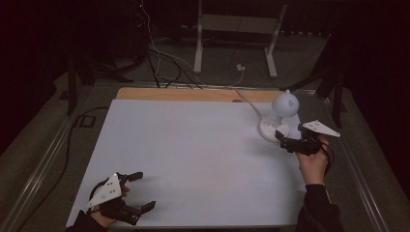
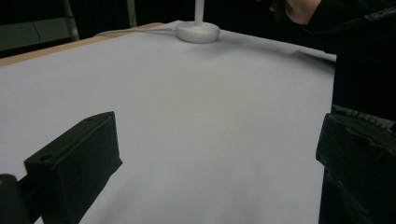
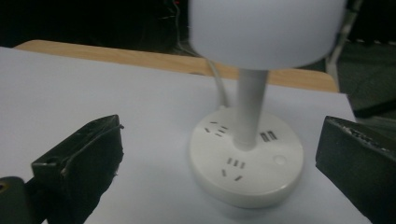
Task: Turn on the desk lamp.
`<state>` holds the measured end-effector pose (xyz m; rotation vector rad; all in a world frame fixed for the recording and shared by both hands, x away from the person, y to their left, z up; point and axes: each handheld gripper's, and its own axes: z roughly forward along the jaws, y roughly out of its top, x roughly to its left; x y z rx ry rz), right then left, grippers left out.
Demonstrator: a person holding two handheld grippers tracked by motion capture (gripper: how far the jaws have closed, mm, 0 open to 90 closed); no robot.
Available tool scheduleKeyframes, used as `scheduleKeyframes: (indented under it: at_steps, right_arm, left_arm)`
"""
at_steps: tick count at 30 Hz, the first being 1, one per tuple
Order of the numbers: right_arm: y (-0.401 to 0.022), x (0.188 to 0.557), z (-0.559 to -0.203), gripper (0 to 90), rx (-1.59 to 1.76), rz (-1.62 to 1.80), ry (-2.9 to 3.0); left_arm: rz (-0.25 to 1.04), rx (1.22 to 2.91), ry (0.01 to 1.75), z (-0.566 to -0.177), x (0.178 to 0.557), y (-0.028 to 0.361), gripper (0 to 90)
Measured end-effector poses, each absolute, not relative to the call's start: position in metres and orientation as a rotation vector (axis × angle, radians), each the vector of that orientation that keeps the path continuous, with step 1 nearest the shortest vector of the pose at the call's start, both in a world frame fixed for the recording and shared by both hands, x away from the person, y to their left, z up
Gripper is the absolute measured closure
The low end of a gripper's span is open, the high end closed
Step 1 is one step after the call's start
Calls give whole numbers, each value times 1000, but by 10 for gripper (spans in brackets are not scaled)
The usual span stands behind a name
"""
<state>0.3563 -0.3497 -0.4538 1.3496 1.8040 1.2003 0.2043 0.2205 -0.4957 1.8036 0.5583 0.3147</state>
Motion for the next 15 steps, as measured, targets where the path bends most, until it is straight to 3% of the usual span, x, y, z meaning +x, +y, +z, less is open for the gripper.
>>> scheduleKeyframes:
  at_steps: [15]
  right_arm:
    - [-368, 383, -471, 0, 1538, 1178, 1733]
  left_arm:
    - [313, 1811, 566, -496, 205, 221, 3]
